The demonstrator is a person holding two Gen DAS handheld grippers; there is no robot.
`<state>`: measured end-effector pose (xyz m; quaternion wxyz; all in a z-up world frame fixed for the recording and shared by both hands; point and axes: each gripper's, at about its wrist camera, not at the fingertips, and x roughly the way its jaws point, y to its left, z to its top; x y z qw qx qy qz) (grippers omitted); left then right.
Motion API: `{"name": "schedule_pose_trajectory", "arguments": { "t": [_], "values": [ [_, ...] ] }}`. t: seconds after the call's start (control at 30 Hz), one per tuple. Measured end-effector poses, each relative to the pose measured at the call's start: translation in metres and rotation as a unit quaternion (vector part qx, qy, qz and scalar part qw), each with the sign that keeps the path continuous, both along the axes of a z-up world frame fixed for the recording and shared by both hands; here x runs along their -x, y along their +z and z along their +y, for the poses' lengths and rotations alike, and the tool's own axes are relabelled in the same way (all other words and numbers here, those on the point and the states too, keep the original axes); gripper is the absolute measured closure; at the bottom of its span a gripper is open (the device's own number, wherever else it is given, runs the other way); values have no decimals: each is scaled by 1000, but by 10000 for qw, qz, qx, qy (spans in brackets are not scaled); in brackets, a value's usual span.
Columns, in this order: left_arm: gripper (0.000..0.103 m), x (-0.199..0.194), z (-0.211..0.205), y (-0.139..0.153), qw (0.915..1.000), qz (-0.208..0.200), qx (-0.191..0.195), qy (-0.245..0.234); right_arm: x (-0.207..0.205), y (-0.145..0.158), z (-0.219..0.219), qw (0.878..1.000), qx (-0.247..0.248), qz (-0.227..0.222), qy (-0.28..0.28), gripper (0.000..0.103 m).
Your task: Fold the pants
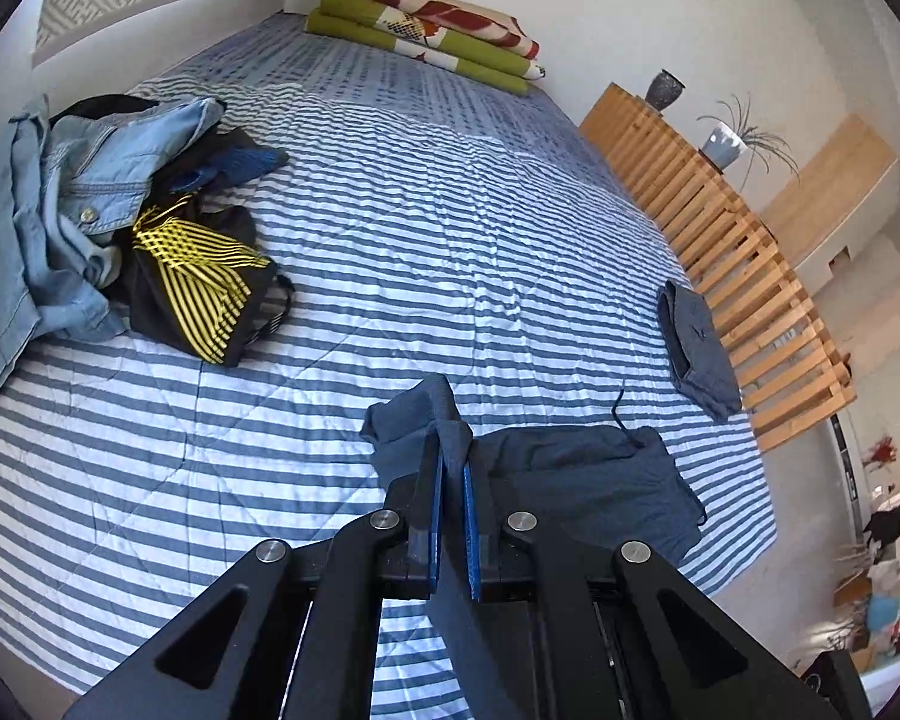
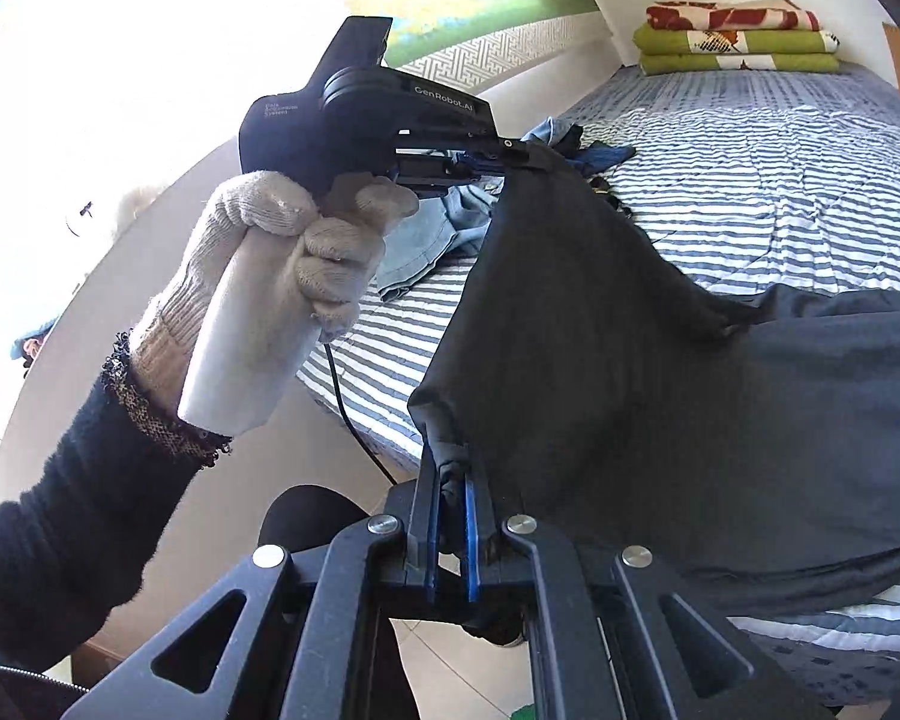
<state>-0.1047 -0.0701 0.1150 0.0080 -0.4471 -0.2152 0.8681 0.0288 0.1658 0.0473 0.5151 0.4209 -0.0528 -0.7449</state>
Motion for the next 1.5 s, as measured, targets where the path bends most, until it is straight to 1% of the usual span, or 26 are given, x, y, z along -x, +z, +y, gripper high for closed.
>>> {"name": "schedule_pose_trajectory", "arguments": {
  "t": [0.1, 0.23, 0.33, 0.43, 0.5, 0.6, 0.67, 0.8, 0.9, 1.0, 1.03, 1.1, 1.13, 1.17, 1.2, 1.23, 1.27, 1.3, 1.33, 1.37, 1.43, 1.5],
  "values": [
    [97, 35, 38, 6, 9995, -69, 154, -282, 25, -1, 30, 9991, 146, -249, -303, 97],
    [97, 90, 99, 0, 9966, -248, 375, -690, 58, -3, 70, 9958, 228, -346, -812, 97],
    [97, 129, 151, -12, 9928, -393, 481, -1020, 79, -11, 106, 9909, 196, -456, -1250, 97],
    [97, 162, 207, -32, 9873, -536, 607, -1369, 95, -21, 145, 9840, -9, -521, -1706, 97],
    [97, 182, 243, -46, 9834, -634, 657, -1569, 107, -32, 171, 9772, -189, -608, -2024, 98],
    [97, 203, 292, -68, 9772, -754, 718, -1852, 119, -46, 208, 9667, -508, -703, -2407, 98],
    [97, 212, 318, -81, 9729, -811, 783, -2018, 112, -50, 240, 9605, -678, -764, -2587, 98],
    [97, 222, 344, -100, 9690, -914, 834, -2139, 115, -66, 274, 9518, -807, -920, -2812, 98],
    [97, 227, 347, -108, 9678, -989, 981, -2099, 115, -69, 281, 9468, -830, -978, -2952, 98],
    [96, 233, 341, -110, 9689, -1024, 1139, -1944, 127, -75, 283, 9432, -811, -1022, -3054, 98],
    [96, 235, 338, -109, 9700, -1003, 1196, -1865, 127, -74, 282, 9424, -806, -1026, -3080, 98],
    [92, 238, 331, -102, 9717, -881, 1326, -1744, 132, -72, 277, 9416, -860, -962, -3110, 98],
    [87, 239, 327, -98, 9733, -833, 1373, -1638, 135, -72, 275, 9410, -937, -902, -3124, 98],
    [74, 241, 322, -93, 9749, -838, 1334, -1573, 141, -72, 272, 9390, -1027, -839, -3173, 98],
    [65, 242, 316, -88, 9765, -885, 1247, -1517, 144, -73, 270, 9375, -1096, -817, -3201, 98],
    [52, 242, 309, -82, 9781, -904, 1134, -1490, 146, -75, 269, 9360, -1178, -834, -3211, 98],
    [52, 239, 302, -74, 9798, -811, 1034, -1505, 149, -78, 268, 9338, -1256, -897, -3227, 98],
    [52, 233, 293, -63, 9811, -642, 1043, -1499, 149, -80, 267, 9339, -1273, -948, -3204, 97],
    [53, 226, 282, -51, 9821, -470, 1140, -1421, 149, -81, 267, 9340, -1306, -972, -3180, 97],
    [53, 216, 268, -40, 9829, -284, 1226, -1340, 146, -81, 268, 9330, -1351, -978, -3190, 93],
    [53, 194, 240, -25, 9844, -111, 1243, -1238, 142, -78, 274, 9317, -1374, -888, -3244, 89],
    [53, 167, 210, -22, 9864, -44, 1226, -1094, 138, -69, 281, 9279, -1367, -665, -3403, 87]
  ]
}}
